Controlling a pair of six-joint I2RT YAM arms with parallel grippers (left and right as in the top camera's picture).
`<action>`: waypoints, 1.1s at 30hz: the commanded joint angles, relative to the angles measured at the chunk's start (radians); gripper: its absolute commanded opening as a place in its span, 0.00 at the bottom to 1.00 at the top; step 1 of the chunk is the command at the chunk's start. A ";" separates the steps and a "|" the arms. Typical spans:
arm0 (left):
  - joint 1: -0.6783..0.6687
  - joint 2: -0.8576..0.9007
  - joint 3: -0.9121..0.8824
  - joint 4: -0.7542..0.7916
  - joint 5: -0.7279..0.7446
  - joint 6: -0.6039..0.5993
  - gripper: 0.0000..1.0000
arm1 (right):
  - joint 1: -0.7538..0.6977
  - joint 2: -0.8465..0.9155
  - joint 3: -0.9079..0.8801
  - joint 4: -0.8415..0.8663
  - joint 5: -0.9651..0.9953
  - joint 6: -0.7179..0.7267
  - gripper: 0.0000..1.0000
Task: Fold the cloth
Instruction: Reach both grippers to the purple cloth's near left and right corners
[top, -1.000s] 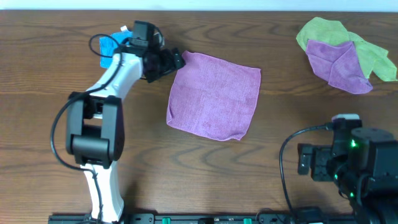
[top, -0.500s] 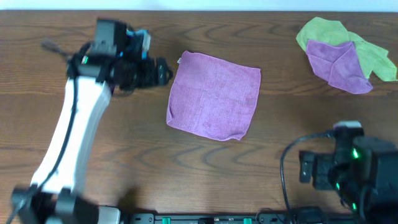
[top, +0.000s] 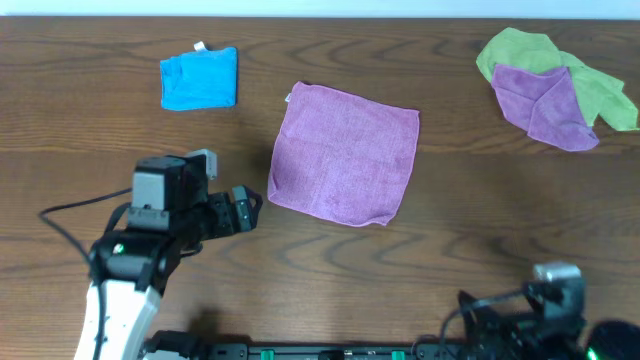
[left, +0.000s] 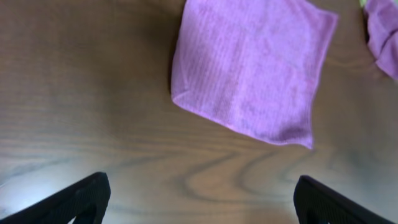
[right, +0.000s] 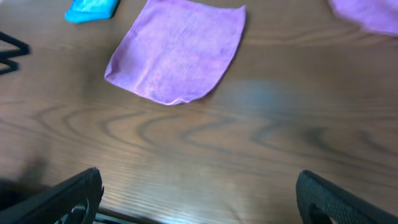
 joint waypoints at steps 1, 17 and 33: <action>-0.002 0.073 -0.029 0.072 0.019 -0.056 0.95 | -0.008 0.014 -0.117 0.083 -0.087 0.074 0.99; -0.002 0.547 0.011 0.393 0.173 -0.082 0.95 | -0.006 0.597 -0.402 0.625 -0.399 0.196 0.88; -0.003 0.666 0.106 0.408 0.192 -0.067 0.96 | -0.006 0.888 -0.402 0.705 -0.464 0.239 0.80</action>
